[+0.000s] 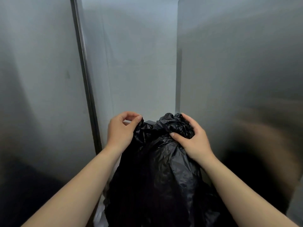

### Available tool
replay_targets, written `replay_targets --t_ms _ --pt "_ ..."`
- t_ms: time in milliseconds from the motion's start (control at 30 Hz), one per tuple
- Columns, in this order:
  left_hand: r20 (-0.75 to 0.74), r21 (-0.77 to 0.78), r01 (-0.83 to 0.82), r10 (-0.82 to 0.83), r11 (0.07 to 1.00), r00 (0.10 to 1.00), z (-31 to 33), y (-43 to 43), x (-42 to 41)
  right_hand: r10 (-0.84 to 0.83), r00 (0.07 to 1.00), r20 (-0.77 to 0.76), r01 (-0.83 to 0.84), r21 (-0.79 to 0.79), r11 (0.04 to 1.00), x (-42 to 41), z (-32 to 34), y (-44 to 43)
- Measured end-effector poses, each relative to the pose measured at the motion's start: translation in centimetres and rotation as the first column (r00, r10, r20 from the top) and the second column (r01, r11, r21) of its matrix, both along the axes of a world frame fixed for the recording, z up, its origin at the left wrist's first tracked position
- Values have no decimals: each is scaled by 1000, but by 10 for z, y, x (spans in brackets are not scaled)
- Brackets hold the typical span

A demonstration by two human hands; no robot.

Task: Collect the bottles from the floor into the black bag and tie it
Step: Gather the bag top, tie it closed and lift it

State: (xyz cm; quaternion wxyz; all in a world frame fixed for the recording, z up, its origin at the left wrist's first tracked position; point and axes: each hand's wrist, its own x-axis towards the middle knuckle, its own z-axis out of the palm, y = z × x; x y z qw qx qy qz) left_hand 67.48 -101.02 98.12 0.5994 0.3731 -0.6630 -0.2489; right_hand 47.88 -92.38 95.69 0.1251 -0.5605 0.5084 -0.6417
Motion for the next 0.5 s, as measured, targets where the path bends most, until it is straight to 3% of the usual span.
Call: replay_targets --t_ms 267,500 --pt "-25 -2 26 -26 1000 999 25 -49 -13 -29 999 -16 28 -52 998 -11 18 -51" --pt "91 117 -16 6 993 996 -43 -72 -7 -1 1000 -3 1 80 997 -15 -30 -81"
